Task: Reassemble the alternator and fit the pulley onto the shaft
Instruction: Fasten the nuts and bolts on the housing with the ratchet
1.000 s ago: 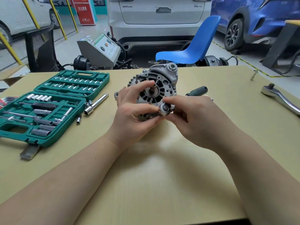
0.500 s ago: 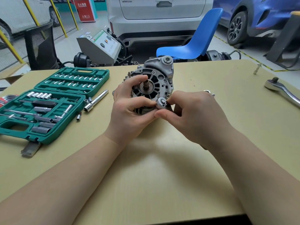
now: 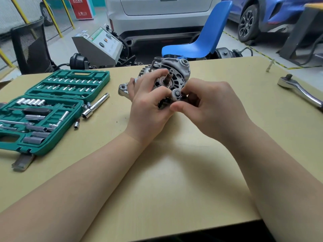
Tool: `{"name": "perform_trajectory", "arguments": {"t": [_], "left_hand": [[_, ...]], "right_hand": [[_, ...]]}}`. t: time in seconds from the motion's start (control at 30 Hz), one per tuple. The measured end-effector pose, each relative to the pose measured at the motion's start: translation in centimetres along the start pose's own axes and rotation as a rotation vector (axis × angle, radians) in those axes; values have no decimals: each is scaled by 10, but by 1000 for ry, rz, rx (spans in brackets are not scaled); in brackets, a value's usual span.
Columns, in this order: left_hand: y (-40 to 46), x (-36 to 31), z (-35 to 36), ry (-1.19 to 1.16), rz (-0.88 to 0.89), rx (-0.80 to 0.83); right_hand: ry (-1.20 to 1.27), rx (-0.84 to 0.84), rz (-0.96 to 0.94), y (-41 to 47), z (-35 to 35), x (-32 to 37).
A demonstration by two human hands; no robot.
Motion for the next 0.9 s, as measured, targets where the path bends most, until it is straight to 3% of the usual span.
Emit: {"name": "perform_trajectory", "arguments": {"t": [0.3, 0.9], "left_hand": [[2, 12, 2, 83, 84, 59], [24, 30, -3, -28, 80, 105]], "right_hand": [[275, -15, 242, 2, 4, -24], [354, -48, 311, 6, 5, -33]]}}
Point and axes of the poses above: each hand's wrist, its own y-axis towards the middle knuckle, its own z-axis out of the palm, x = y × z, the point moved 6 cm from there along y, towards the middle knuckle, and after that the axes turned 4 degrees about x, right-handed, at the moved point
